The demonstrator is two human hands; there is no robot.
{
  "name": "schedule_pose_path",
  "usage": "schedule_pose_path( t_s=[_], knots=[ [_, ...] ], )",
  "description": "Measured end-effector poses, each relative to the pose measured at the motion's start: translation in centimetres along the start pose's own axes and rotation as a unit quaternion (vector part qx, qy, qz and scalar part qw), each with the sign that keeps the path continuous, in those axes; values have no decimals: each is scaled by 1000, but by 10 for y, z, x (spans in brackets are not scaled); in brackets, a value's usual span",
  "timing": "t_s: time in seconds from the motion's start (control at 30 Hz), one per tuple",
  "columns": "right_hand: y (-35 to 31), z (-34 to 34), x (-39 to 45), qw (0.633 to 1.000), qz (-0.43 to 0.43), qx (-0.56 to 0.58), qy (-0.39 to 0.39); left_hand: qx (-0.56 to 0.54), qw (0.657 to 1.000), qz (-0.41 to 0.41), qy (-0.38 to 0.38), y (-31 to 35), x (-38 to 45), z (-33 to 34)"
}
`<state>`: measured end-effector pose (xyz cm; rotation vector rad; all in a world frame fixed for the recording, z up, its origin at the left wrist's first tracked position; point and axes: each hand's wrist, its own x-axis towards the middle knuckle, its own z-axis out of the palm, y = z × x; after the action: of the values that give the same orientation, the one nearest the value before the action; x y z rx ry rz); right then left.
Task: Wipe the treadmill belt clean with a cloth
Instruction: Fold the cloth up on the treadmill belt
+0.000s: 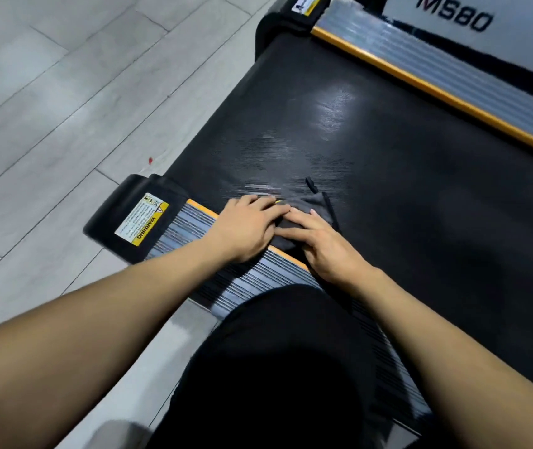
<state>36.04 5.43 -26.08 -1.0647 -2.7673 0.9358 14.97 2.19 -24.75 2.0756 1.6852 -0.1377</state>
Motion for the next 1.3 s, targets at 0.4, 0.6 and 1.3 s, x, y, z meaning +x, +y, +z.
schedule_pose_path(
  t_s=[0.4,0.6,1.3],
  knots=[
    [19,-35,-74,998,55,-24,-28,56,997,58,-16,84,29,0],
    [43,-68,-52,990,78,90,77,-94,988,62,108,70,17,-8],
    [-37,-77,-26,866,268,422,14,-549,779,-303,3,44,-124,-53]
  ],
)
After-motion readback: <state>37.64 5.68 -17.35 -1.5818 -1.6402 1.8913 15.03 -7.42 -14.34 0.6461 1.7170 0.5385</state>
